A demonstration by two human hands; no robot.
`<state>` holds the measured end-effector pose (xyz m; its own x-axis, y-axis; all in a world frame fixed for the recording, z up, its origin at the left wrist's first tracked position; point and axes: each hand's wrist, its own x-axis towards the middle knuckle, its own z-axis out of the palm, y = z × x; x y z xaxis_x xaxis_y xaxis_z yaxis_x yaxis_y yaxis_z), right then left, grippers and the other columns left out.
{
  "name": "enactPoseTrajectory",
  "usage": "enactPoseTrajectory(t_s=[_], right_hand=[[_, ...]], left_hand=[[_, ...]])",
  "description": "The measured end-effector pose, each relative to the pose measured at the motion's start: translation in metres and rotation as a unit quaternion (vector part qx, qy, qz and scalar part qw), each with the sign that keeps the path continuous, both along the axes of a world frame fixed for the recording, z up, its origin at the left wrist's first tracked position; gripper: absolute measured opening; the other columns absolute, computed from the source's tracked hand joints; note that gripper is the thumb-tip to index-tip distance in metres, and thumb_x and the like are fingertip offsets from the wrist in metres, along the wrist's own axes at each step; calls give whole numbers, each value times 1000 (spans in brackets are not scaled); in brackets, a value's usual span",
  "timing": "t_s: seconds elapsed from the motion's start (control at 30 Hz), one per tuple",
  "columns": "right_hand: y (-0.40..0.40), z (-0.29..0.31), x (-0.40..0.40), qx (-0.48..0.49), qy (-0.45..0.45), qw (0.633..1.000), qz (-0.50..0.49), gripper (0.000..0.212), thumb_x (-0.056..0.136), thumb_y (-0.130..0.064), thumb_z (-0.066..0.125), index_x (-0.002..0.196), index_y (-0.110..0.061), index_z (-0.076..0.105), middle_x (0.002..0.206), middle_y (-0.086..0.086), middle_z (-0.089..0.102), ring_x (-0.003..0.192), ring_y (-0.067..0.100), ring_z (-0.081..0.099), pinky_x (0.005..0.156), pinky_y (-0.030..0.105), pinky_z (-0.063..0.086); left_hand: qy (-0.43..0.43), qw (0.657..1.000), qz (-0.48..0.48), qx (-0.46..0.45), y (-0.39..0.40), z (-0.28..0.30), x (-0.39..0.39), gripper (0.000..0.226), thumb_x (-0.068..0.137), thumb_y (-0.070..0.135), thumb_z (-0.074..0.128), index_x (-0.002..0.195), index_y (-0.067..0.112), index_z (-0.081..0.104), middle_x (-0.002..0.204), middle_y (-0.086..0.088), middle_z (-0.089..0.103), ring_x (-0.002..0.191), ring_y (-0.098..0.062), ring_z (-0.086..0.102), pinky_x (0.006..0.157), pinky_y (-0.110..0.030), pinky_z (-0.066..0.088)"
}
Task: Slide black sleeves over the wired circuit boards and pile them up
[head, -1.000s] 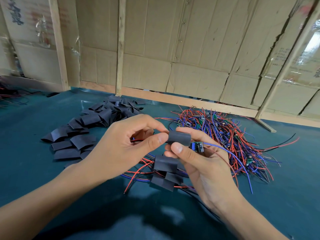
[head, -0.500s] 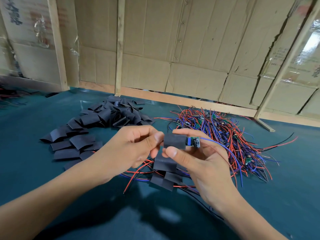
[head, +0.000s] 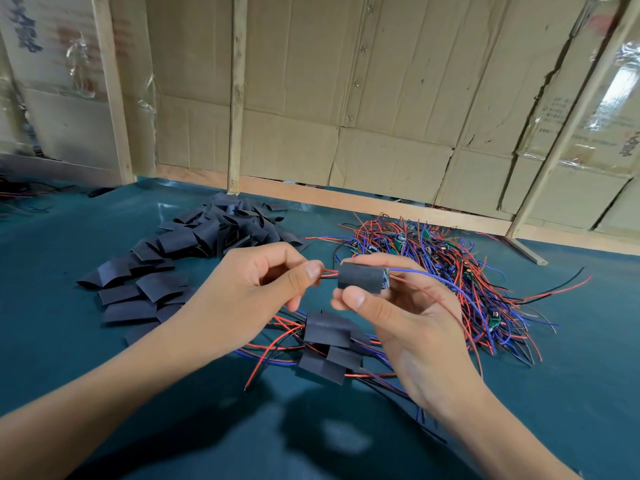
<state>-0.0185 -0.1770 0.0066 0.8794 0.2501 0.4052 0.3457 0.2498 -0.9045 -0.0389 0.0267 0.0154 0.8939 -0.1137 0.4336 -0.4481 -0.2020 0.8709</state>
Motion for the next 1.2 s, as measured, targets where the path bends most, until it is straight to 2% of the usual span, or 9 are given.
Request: enactPoseTrajectory(t_s=[0.1,0.2,0.33,0.5,0.7,0.93,1.0,1.1,1.2], right_hand=[[0,1,1,14,-9,1000,23,58,57,-43,96,104,-16,76,84,42,49,77,39,67,80,42,50],[1,2,2,27,-4,999,41,56,57,-39,96,103,-14,76,82,43,45,76,35,73,76,34,56],[2,0,3,54,34,996,59,57,54,-34,97,102,-14,77,80,20,65,77,34,74,74,30,57],[5,-3,4,64,42,996,46,54,53,-28,97,101,-11,77,81,19,66,74,34,73,73,33,58],[4,-3,7,87,85,990,73,38,61,-6,83,98,-7,77,75,7,70,73,31,71,72,31,59],[1,-6,13,69,145,980,117,26,63,6,77,87,-5,79,84,18,72,72,29,72,70,36,60],[-1,-6,15,69,153,977,130,23,67,2,79,89,-5,79,84,16,71,71,29,71,69,36,60],[-2,-4,17,79,192,969,135,33,79,-23,76,103,0,75,88,14,68,69,27,68,61,35,60],[-6,0,20,90,211,969,88,36,86,-36,67,99,-3,77,73,7,55,58,18,57,48,31,55]], left_hand=[[3,1000,10,-1,2,-1,2,32,82,57,61,78,26,68,57,6,54,41,-5,31,43,-14,28],[13,1000,23,10,3,0,2,29,85,54,63,77,27,69,55,7,54,42,-6,32,43,-14,29],[22,999,35,15,5,2,2,28,85,51,64,75,25,70,52,8,48,42,-5,32,42,-12,28],[34,998,44,22,5,2,2,22,90,38,64,75,24,71,51,10,43,41,-3,31,41,-11,27],[54,998,33,8,8,2,3,30,78,53,64,75,24,71,50,10,36,41,-7,25,41,-15,24],[138,990,-24,-13,18,4,8,32,76,48,71,76,16,71,58,-1,21,48,-17,14,43,-17,17],[138,990,-24,-4,19,3,9,33,76,49,71,76,16,71,58,-1,21,48,-17,14,43,-18,18],[138,990,-22,-1,21,0,10,33,77,48,70,77,15,71,55,2,23,46,-16,15,43,-18,18],[129,992,-14,5,23,-1,12,33,78,49,69,78,17,72,53,4,28,46,-15,17,43,-17,19]])
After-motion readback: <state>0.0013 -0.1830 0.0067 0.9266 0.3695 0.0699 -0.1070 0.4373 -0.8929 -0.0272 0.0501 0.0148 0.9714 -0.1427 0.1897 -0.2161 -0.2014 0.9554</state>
